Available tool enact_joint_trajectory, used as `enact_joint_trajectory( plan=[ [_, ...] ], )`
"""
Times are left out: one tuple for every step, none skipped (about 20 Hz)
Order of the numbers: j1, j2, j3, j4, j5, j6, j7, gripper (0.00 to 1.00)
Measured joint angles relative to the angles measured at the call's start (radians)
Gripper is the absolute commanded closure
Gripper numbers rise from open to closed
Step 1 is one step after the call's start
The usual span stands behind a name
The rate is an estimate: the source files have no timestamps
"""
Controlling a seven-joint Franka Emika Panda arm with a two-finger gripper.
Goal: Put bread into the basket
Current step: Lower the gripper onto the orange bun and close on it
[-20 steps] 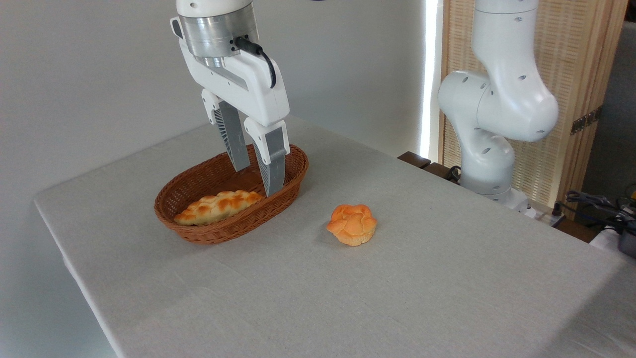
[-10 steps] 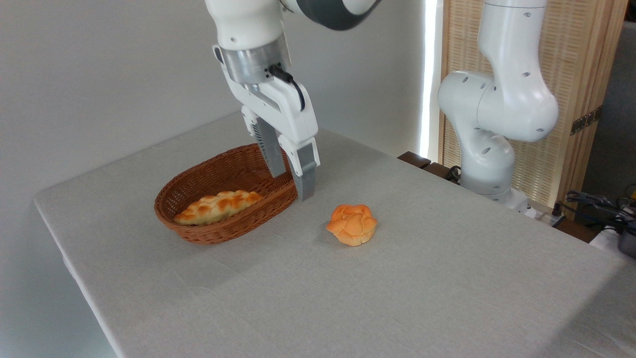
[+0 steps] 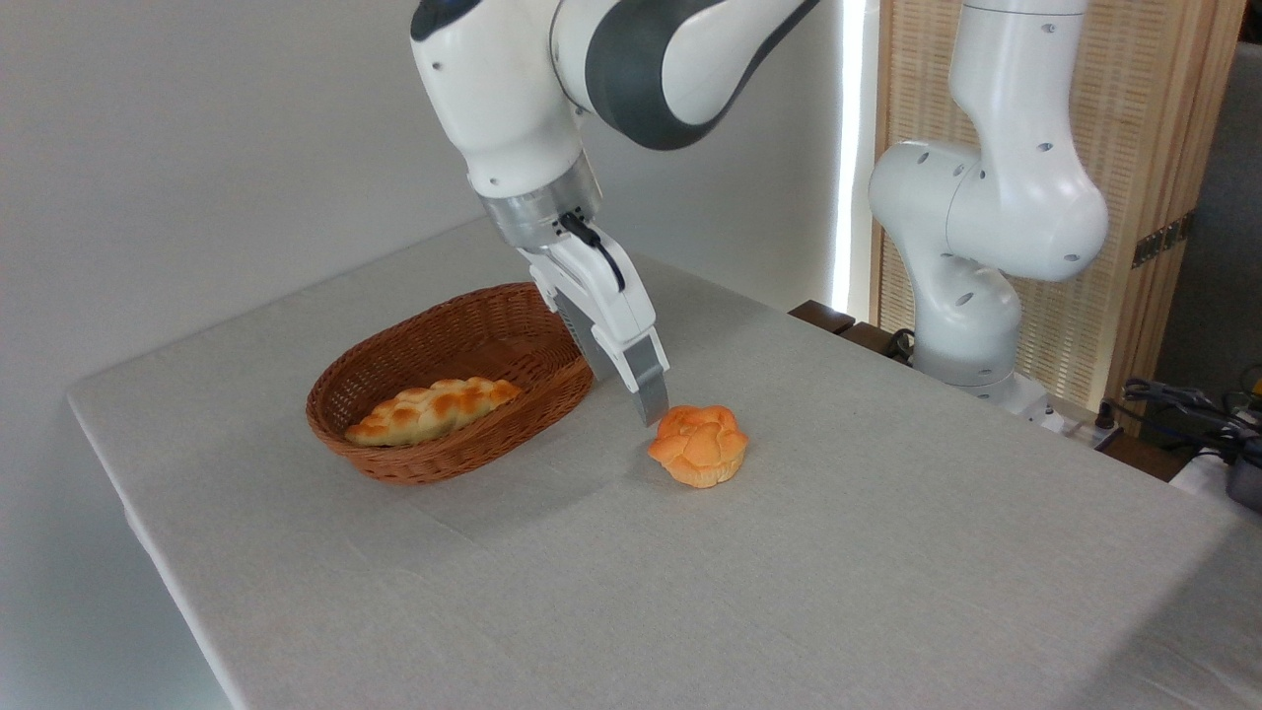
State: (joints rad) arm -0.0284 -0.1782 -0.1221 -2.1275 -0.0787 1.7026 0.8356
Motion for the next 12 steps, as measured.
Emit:
enact_joint_trajectory(
  plan=[
    [0.001, 0.003, 0.0, -0.006, 0.002, 0.001, 0.009, 0.0],
    [0.001, 0.007, 0.0, -0.011, 0.005, 0.002, 0.015, 0.0],
    [0.001, 0.01, 0.0, -0.015, 0.012, 0.006, 0.02, 0.0],
    [0.002, 0.011, 0.0, -0.023, 0.021, 0.021, 0.022, 0.0],
    [0.002, 0.008, 0.0, -0.038, 0.027, 0.049, 0.022, 0.0],
    [0.002, 0.003, 0.0, -0.058, 0.03, 0.082, 0.022, 0.0],
    [0.002, -0.006, 0.0, -0.082, 0.032, 0.109, 0.022, 0.0],
    [0.001, -0.017, 0.0, -0.105, 0.032, 0.131, 0.023, 0.0],
    [0.001, -0.03, 0.0, -0.125, 0.032, 0.147, 0.026, 0.0],
    [0.001, -0.045, 0.001, -0.142, 0.032, 0.159, 0.033, 0.0],
    [0.002, -0.061, 0.002, -0.16, 0.032, 0.17, 0.043, 0.0],
    [0.002, -0.078, 0.004, -0.179, 0.032, 0.178, 0.053, 0.0]
  ],
)
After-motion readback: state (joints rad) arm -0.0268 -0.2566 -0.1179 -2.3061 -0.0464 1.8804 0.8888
